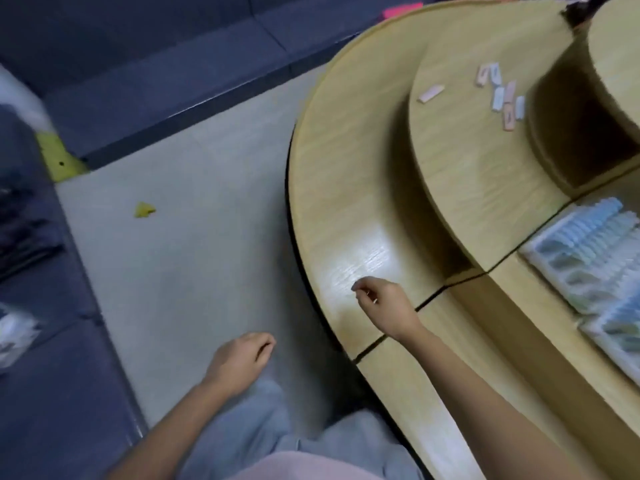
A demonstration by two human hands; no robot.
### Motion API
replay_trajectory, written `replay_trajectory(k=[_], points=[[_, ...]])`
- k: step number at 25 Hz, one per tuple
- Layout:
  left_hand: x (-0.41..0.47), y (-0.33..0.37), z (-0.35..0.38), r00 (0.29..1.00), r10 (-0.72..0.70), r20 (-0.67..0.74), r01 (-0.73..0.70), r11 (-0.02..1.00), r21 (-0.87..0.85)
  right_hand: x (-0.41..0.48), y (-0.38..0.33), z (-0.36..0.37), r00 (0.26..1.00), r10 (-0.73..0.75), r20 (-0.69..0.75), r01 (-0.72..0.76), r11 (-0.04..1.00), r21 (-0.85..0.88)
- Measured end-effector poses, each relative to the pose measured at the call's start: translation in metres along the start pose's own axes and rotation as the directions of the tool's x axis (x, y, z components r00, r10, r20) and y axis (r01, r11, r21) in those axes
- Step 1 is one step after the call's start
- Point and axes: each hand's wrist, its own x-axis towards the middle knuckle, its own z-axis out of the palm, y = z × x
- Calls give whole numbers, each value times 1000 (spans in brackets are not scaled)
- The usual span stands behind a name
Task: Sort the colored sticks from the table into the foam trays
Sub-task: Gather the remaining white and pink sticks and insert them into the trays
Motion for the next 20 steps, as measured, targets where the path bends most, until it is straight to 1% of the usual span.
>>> replay_trajectory(k=[2, 4, 6, 8, 10, 11, 13, 17, 20], points=[[10, -42, -32, 999, 10, 50, -10, 1000, 9, 35, -29, 22, 1000, 12, -4, -12, 1000, -1], [25, -86, -71, 997, 33, 70, -36, 998, 47, 60, -52, 50, 999, 44, 9, -44, 999, 4], [44, -112, -109, 996, 38, 84, -47, 994, 104, 68, -63, 71, 994, 109, 23, -109, 994, 3], [68, -131, -145, 997, 28, 66, -36, 993, 111, 70, -67, 88, 985, 169, 25, -169, 986, 1], [96, -139, -174, 999, 35, 18, -37, 993, 116, 70, -72, 98, 970, 241, 24, -241, 970, 15], [113, -140, -188, 999, 52, -10, -50, 992, 114, 74, -74, 101, 961, 277, 14, -278, 959, 49], [151, -136, -211, 995, 101, -20, -98, 990, 105, 88, -76, 102, 940, 341, -12, -337, 933, 123], [234, -121, -244, 976, 206, 78, -216, 964, 155, 143, -75, 94, 915, 401, -55, -384, 903, 194], [298, -110, -272, 964, 230, 132, -255, 941, 223, 216, -80, 64, 918, 390, -78, -360, 899, 251]])
